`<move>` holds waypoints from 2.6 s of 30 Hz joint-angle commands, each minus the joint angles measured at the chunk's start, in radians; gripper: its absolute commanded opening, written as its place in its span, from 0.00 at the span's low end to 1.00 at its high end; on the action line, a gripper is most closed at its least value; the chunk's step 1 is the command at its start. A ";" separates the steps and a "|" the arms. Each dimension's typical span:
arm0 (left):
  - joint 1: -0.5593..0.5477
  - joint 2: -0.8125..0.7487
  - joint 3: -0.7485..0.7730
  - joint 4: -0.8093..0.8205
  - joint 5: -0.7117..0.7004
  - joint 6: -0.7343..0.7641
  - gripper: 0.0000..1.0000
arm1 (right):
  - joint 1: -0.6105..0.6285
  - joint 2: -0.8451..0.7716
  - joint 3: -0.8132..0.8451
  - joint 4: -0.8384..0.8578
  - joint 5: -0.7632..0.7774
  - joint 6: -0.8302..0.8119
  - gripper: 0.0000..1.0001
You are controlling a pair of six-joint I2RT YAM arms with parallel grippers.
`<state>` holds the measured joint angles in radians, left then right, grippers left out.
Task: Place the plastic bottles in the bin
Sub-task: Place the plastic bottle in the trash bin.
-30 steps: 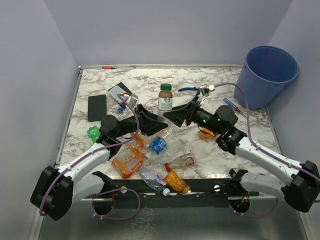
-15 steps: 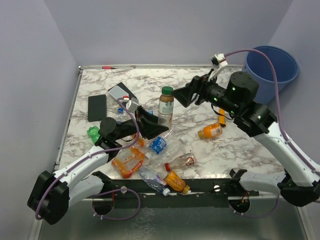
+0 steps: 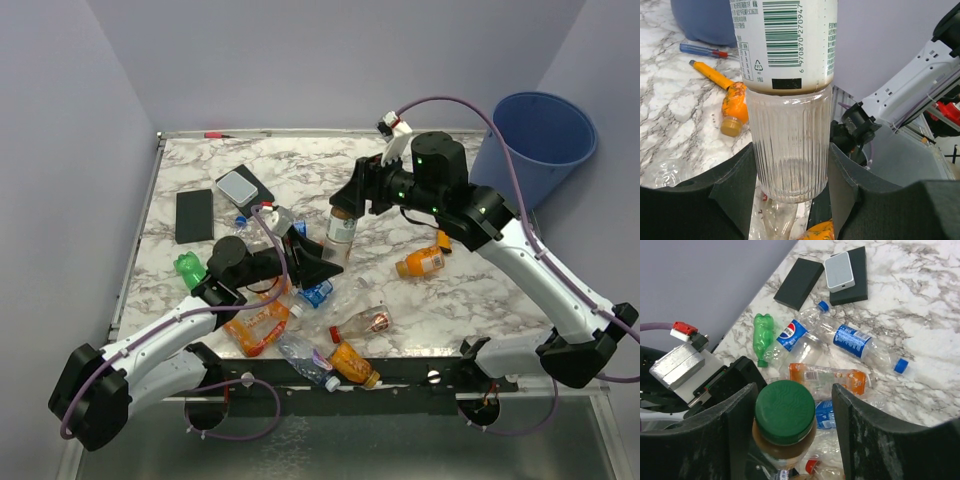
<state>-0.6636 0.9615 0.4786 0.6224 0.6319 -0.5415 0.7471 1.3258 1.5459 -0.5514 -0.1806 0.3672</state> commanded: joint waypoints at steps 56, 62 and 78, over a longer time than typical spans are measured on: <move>-0.002 -0.201 0.121 -0.621 -1.096 0.077 0.99 | -0.741 0.444 0.218 0.401 0.806 -0.210 0.16; -0.001 -0.205 0.120 -0.621 -1.095 0.077 0.99 | -0.741 0.424 0.187 0.392 0.779 -0.188 0.63; -0.001 -0.188 0.118 -0.621 -1.101 0.071 0.99 | -0.683 0.146 0.200 0.366 0.593 -0.024 0.81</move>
<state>-0.6674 0.7670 0.5663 0.0097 -0.4793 -0.4637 0.0147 1.6306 1.7573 -0.1879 0.5182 0.2604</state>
